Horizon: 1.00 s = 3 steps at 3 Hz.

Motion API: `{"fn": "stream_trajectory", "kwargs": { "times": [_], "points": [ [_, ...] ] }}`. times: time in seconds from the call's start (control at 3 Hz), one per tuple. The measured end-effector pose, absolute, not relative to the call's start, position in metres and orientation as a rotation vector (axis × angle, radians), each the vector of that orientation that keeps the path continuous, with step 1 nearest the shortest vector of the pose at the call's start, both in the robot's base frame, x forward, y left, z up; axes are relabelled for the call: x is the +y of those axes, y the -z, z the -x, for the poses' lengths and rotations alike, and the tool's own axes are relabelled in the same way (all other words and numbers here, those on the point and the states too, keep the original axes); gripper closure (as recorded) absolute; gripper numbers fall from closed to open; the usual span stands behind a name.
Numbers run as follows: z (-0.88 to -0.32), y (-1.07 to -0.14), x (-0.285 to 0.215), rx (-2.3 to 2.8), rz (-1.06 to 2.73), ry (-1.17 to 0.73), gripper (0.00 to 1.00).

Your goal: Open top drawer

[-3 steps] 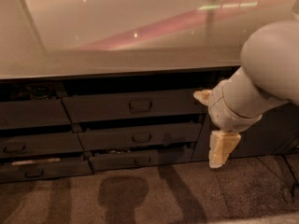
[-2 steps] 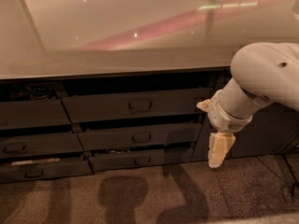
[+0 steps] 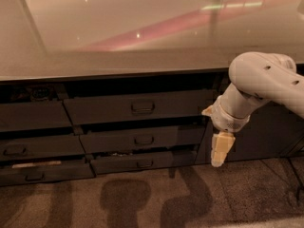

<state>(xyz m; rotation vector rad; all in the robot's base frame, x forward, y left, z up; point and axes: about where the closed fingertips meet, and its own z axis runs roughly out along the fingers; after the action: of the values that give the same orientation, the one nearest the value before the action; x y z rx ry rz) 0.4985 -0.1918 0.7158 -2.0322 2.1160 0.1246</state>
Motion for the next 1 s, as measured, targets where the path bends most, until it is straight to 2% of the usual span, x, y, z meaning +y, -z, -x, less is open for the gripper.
{"fn": "stream_trajectory", "kwargs": {
  "times": [0.33, 0.67, 1.0],
  "points": [
    [-0.499, -0.714, -0.192, 2.117, 2.032, -0.128, 0.00],
    [-0.492, -0.713, -0.190, 2.053, 2.047, -0.017, 0.00],
    [-0.460, -0.712, -0.193, 1.910, 2.113, 0.202, 0.00]
  ]
}}
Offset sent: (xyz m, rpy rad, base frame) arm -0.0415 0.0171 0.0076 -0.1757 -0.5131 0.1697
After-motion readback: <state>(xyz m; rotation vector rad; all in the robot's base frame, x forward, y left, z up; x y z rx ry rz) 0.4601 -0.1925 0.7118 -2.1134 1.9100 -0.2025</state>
